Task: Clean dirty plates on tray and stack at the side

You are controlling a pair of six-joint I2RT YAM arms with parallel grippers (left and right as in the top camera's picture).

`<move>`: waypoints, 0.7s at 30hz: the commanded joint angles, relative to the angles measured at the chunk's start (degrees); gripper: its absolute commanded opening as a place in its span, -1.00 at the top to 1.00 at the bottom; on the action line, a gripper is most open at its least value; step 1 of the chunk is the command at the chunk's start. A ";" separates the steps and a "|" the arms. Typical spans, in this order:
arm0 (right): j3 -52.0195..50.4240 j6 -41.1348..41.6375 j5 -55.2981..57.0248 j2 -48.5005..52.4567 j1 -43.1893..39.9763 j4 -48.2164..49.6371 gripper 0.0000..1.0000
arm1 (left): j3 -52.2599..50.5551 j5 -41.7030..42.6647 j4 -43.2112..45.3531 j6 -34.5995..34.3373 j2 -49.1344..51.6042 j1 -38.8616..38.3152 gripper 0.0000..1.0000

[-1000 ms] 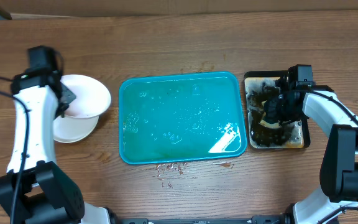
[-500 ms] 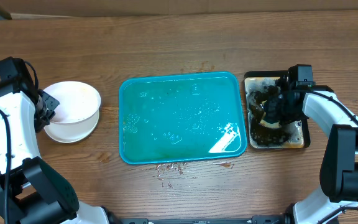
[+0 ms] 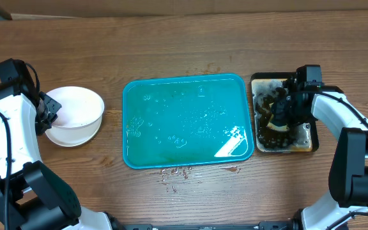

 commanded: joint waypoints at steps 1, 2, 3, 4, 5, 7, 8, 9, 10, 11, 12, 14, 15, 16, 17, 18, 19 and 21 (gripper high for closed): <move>1.88 -0.35 0.15 -0.17 0.24 -0.17 0.69 | 0.13 -2.43 -0.44 1.95 0.50 0.20 -0.33; 1.88 -0.35 0.13 -0.31 0.24 -0.20 0.63 | 0.13 -2.40 -0.50 1.99 0.50 0.20 -0.50; 1.92 -0.35 0.15 -0.44 0.26 -0.31 0.57 | 0.13 -2.40 -0.55 1.99 0.50 0.20 -0.61; 2.08 -0.35 0.15 -0.68 0.24 -0.44 0.52 | 0.15 -2.12 -0.59 2.12 0.48 0.20 -0.69; 2.43 -0.35 0.26 -0.87 0.24 -0.72 0.42 | 0.15 -1.57 -0.59 2.38 0.48 0.20 -0.75; 4.13 -0.33 0.74 -1.60 0.24 -2.08 0.13 | 0.20 0.61 -0.57 3.89 0.26 0.11 -0.80; 5.16 -0.33 1.27 -2.03 0.26 -2.86 0.02 | 0.20 1.79 -0.55 4.44 0.09 0.02 -0.80; 6.03 -0.33 1.66 -2.47 0.24 -3.52 -0.03 | 0.22 3.23 -0.52 5.11 -0.09 -0.15 -0.81; 6.99 -0.33 2.14 -2.95 0.26 -4.17 -0.04 | 0.24 4.57 -0.52 5.77 -0.31 -0.31 -0.81; 7.93 -0.35 2.38 -3.52 0.26 -4.83 -0.04 | 0.24 6.32 -0.48 6.67 -0.57 -0.68 -0.80; 9.05 -0.35 2.51 -4.17 0.26 -5.64 -0.05 | 0.24 8.04 -0.39 7.63 -0.74 -1.09 -0.80; 11.21 -0.35 2.49 -5.62 0.26 -7.30 -0.05 | 0.24 10.71 -0.31 9.60 -1.14 -2.51 -0.80; 12.57 -0.35 2.49 -6.73 0.50 -8.66 -0.04 | 0.24 12.63 -0.33 11.41 -1.36 -3.85 -0.81; 13.29 -0.37 2.47 -7.58 0.68 -9.68 -0.05 | 0.24 14.73 -0.52 13.66 -1.42 -5.31 -0.82; 13.70 -0.35 2.45 -8.39 0.90 -10.56 -0.05 | 0.24 16.26 -1.03 15.69 -1.44 -6.47 -0.83; 13.90 -0.35 2.40 -9.25 1.09 -11.52 -0.04 | 0.24 17.27 -1.99 17.44 -1.42 -7.65 -0.86; 13.90 -0.35 2.03 -10.27 1.36 -12.90 -0.05 | 0.24 17.77 -3.52 18.71 -1.42 -9.09 -0.88; 13.90 -0.31 0.79 -11.72 1.68 -16.11 -0.04 | 0.22 17.94 -6.93 18.84 -1.42 -11.52 -0.96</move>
